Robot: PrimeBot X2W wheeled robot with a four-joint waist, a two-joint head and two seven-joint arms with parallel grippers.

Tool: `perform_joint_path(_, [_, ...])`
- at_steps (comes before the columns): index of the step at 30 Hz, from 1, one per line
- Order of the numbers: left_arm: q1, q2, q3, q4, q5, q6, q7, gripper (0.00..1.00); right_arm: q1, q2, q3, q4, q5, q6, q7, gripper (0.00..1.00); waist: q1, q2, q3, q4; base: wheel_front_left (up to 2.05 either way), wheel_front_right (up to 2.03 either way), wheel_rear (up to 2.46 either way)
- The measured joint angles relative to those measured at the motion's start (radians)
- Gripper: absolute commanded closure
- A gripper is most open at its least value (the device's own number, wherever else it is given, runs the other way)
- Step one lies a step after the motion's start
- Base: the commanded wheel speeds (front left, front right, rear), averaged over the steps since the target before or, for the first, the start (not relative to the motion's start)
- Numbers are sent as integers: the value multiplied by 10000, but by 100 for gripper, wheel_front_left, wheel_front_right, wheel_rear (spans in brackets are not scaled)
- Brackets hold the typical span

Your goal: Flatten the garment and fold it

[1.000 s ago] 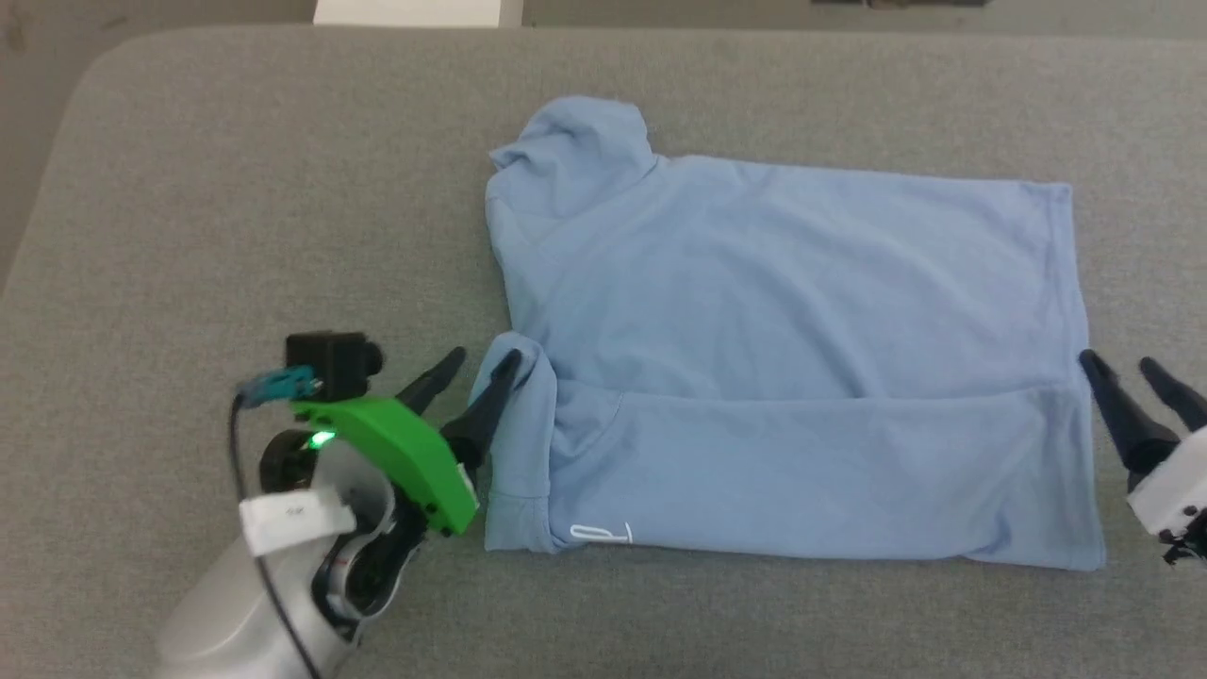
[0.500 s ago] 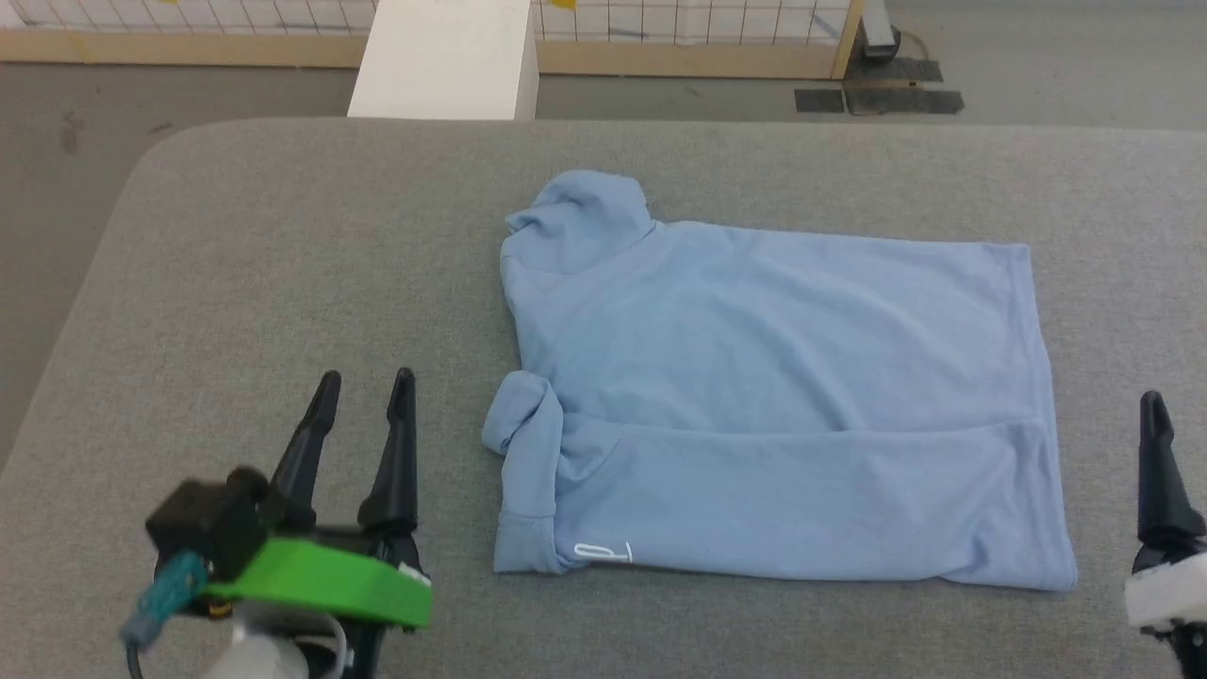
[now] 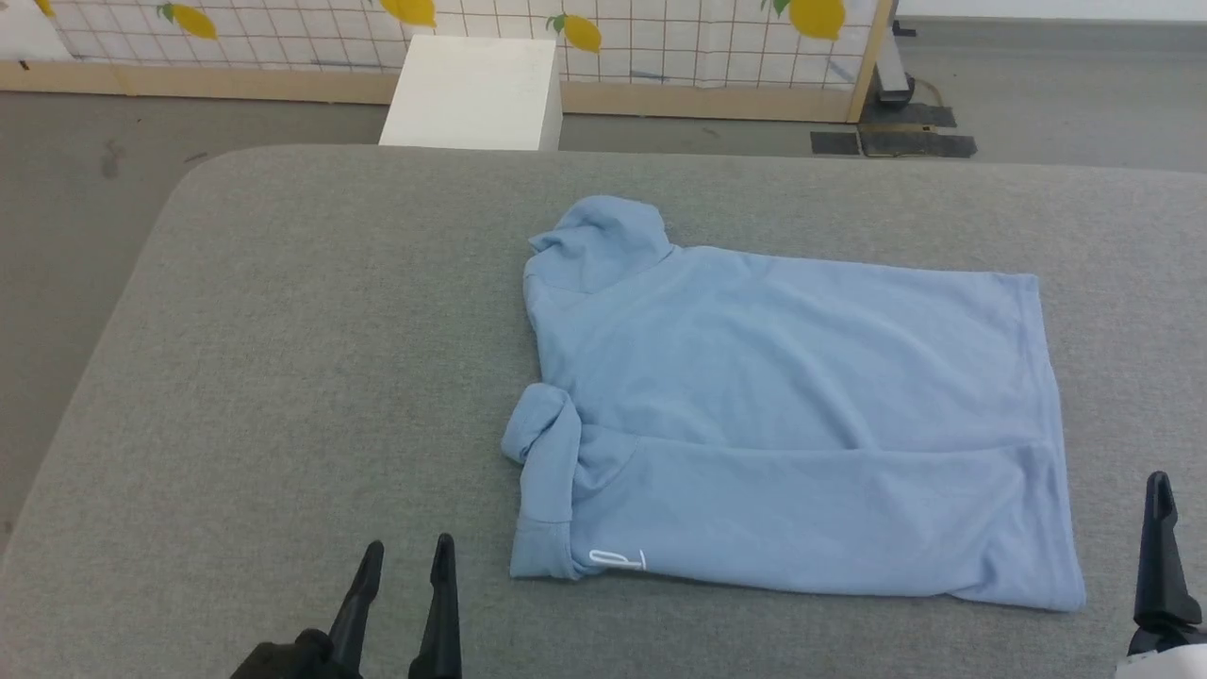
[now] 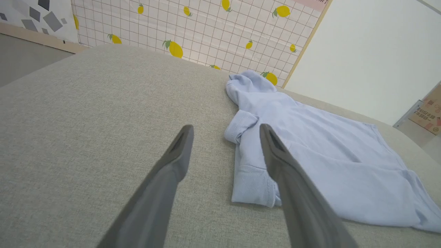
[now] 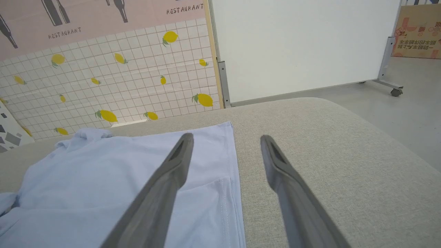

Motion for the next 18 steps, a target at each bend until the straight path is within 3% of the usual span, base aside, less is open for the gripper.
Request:
perform_joint_path(7, [-308, 115, 44, 380, 12, -451, 466, 0, -43, 2, 23, 10, 2, 0, -42, 0, 0, 0, 140, 56, 0, 0, 0])
perform_joint_path(18, [-2216, 554, -454, 1141, -1037, -775, 4585, 0, -262, 6, 297, 180, 2, 0, -50, 0, 0, 0, 519, -84, 0, 0, 0])
